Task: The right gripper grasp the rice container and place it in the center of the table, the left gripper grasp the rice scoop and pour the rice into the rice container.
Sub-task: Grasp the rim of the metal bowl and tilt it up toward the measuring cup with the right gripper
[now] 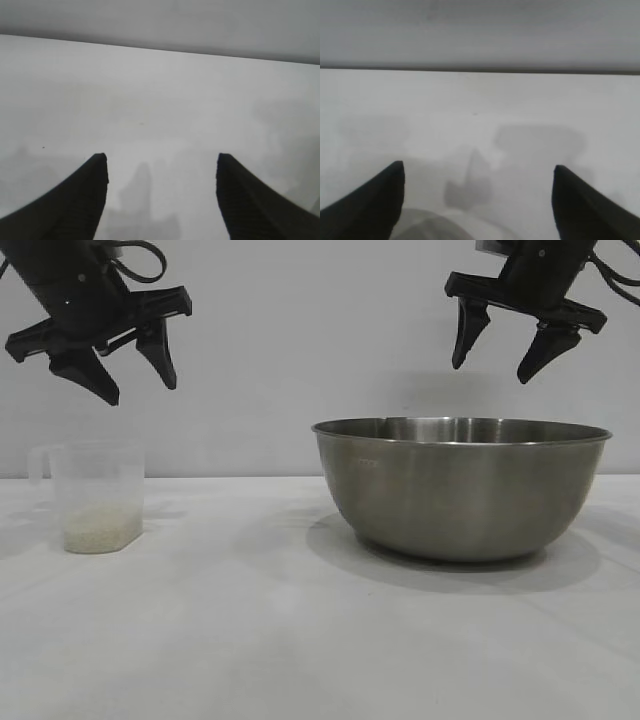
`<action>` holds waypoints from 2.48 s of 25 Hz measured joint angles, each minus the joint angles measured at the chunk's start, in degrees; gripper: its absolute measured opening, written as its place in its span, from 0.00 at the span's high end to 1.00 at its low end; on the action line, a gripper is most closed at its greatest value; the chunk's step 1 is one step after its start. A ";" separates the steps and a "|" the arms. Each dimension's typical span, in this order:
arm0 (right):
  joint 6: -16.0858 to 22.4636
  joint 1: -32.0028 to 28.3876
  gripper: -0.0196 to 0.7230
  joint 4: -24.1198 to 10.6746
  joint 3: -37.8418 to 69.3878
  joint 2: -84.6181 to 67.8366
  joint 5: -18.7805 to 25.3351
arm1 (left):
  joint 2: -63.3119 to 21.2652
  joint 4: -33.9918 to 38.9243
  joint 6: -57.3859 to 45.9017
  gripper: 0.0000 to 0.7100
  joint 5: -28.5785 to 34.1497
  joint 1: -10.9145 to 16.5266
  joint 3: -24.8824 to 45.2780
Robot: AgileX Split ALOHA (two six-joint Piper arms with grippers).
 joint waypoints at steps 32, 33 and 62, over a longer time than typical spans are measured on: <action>-0.88 0.00 0.22 -5.22 -0.09 -0.43 24.86 | 0.00 0.00 0.00 0.35 0.00 0.00 0.00; -0.88 0.00 0.22 -4.71 -0.09 -0.56 24.86 | 0.00 0.00 0.00 0.35 0.00 0.00 0.00; -1.35 0.00 0.35 -3.39 14.20 -3.79 24.56 | 0.00 0.00 0.00 0.35 0.00 0.00 0.00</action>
